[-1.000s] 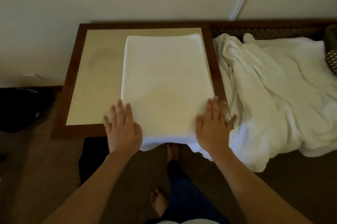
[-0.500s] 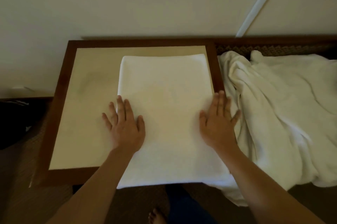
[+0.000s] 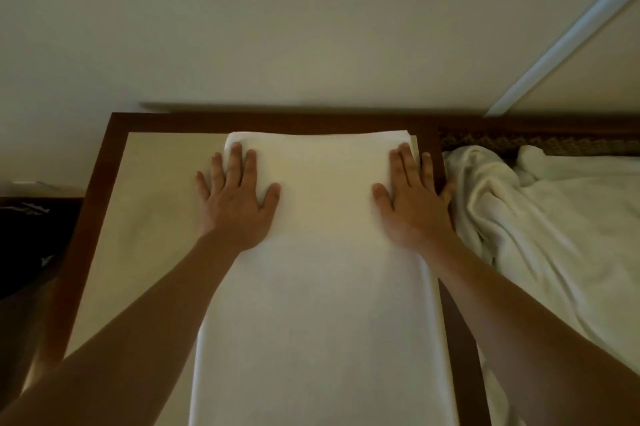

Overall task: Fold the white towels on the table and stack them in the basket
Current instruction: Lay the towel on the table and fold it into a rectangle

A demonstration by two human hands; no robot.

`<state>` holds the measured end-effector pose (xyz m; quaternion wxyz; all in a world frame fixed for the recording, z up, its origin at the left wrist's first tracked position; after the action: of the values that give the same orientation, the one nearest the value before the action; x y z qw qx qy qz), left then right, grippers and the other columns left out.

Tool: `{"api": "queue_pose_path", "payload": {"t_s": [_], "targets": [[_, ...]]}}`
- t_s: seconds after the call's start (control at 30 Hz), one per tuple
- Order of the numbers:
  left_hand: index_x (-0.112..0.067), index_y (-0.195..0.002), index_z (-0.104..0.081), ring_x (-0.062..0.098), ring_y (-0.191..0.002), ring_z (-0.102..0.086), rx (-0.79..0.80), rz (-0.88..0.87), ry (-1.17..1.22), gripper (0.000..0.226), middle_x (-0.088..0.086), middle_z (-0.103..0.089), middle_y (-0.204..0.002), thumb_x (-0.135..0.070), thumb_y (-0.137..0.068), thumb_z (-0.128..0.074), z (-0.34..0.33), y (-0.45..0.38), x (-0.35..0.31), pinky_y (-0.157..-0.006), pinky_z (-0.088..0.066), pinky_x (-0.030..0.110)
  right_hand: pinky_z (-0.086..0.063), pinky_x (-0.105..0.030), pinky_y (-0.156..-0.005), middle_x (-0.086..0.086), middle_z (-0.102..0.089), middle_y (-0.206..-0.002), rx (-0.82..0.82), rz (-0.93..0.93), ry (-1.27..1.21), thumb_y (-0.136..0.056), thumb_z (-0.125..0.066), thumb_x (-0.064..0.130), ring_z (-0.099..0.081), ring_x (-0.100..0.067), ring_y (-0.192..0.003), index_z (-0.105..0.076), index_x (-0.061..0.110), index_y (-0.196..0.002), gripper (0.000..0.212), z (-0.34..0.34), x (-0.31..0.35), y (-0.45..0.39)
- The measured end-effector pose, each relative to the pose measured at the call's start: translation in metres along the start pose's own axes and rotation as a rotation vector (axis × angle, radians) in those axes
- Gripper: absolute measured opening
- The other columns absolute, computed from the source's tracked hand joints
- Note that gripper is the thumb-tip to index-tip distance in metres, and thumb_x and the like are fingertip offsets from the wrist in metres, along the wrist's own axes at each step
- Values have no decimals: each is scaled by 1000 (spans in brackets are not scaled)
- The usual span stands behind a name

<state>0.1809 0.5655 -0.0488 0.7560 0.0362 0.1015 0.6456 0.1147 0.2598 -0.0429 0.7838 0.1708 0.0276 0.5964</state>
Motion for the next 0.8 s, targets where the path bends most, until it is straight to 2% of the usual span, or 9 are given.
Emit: {"api": "queue_pose_path", "payload": {"t_s": [0.17, 0.27, 0.43, 0.53, 0.6, 0.63, 0.67, 0.73, 0.8], "targets": [[-28, -163, -1, 33, -157, 2, 4, 49, 4, 85, -5, 10, -171, -75, -93, -9, 10, -67, 7, -122, -2, 64, 4, -73, -117, 16, 16, -168, -24, 1, 3, -99, -16, 65, 11, -27, -156, 6, 32, -162, 74, 18, 11, -67], [-28, -161, -12, 34, -155, -7, -18, 45, 6, 82, -2, -6, -170, -74, -94, -20, 21, -97, 4, -120, -6, 69, 1, -73, -116, 7, -7, -169, -59, 5, 3, -96, -22, 66, -4, -34, -155, -12, 29, -160, 75, 31, 17, -97], [-26, -145, -47, 40, -145, -32, 43, 131, -32, 76, 12, -42, -153, -76, -91, -26, 39, -136, 7, -115, -6, 77, -9, -74, -114, -11, -45, -152, -64, -92, -27, -90, -25, 68, -32, -46, -142, -57, 25, -136, 71, 49, 19, -136], [-30, -135, -63, 38, -138, -45, 8, 219, 224, 58, 10, -60, -139, -65, -94, -40, 53, -147, 10, -119, -3, 70, -10, -72, -115, -10, -59, -139, -113, -133, -205, -90, -30, 66, -43, -42, -136, -70, 24, -115, 63, 53, 13, -146], [-30, -125, -70, 31, -126, -56, -109, 249, 551, 47, 2, -70, -123, -56, -88, -54, 61, -138, 27, -123, -22, 49, -30, -54, -117, -9, -67, -125, -274, -69, -451, -89, -38, 56, -55, -33, -125, -69, 20, -108, 51, 60, 4, -131], [-29, -123, -72, 26, -120, -61, -163, 256, 695, 47, -1, -72, -118, -52, -84, -58, 62, -129, 40, -115, -37, 36, -39, -39, -111, -8, -68, -122, -357, -56, -596, -90, -43, 51, -58, -28, -120, -68, 17, -114, 49, 65, -5, -118], [-26, -122, -73, 22, -114, -64, -194, 261, 794, 48, -2, -72, -115, -48, -81, -60, 62, -114, 52, -102, -46, 27, -41, -26, -103, -7, -67, -125, -403, -68, -708, -92, -48, 45, -59, -24, -119, -66, 14, -123, 48, 67, -16, -101], [-26, -123, -71, 18, -109, -66, -191, 260, 873, 50, -3, -73, -116, -42, -77, -61, 56, -74, 69, -91, -53, 28, -37, -16, -95, -5, -63, -134, -358, -84, -746, -97, -53, 34, -56, -18, -124, -61, 15, -135, 43, 61, -29, -63], [-27, -130, -66, 16, -112, -64, -156, 205, 834, 48, -4, -70, -123, -35, -83, -64, 41, -29, 74, -98, -52, 31, -35, -17, -99, -2, -59, -141, -261, -42, -686, -101, -54, 30, -52, -13, -129, -59, 17, -139, 41, 43, -31, -21]]}}
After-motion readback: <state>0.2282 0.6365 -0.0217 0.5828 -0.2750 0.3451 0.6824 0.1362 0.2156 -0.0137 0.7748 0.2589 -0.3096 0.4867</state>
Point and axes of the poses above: each hand's wrist, its own y-axis away from the middle knuckle, its own z-axis out of the back of the hand, x = y × z, the point moved 9 cm from there along -y, towards the middle knuckle
